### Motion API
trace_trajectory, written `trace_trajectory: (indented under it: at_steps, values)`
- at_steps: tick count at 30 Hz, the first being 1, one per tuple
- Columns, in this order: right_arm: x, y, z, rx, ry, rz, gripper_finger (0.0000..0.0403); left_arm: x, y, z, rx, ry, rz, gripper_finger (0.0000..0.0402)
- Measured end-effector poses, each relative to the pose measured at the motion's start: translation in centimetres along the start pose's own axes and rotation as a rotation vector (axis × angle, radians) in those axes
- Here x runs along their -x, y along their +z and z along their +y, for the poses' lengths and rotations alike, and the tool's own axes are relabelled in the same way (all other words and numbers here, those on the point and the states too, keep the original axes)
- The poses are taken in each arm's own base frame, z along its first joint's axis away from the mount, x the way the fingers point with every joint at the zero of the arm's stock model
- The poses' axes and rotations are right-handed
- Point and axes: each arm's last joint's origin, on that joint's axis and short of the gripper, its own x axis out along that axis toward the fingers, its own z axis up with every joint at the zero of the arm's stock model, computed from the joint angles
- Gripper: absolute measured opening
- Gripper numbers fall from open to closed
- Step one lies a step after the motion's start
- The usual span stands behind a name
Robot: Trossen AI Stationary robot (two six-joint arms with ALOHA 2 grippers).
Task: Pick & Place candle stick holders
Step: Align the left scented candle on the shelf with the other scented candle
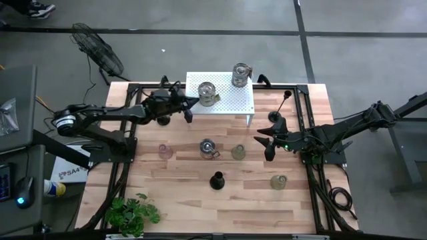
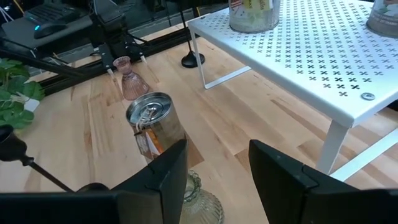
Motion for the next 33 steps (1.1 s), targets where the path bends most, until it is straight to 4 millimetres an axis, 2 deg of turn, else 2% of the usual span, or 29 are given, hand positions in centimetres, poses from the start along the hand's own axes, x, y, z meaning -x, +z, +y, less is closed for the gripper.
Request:
trace_trajectory:
  at_steps: [7,19,28,33]
  values:
    - [0.0,0.0,0.0,-0.005,-0.001,0.000,0.0162,-1.7,-0.4,0.0,-0.008,0.002,0.004,0.0000]
    - [0.0,0.0,0.0,-0.007,0.001,0.001,0.0162,-5.4,1.5,-0.4,-0.061,0.004,-0.019,0.0000]
    - [0.0,0.0,0.0,-0.007,0.002,0.002,0.0162,-7.7,1.9,1.4,-0.045,0.046,-0.014,0.0000]
    - [0.0,0.0,0.0,-0.007,0.003,0.002,0.0162,-7.8,2.0,2.2,-0.032,0.061,-0.011,0.0000]
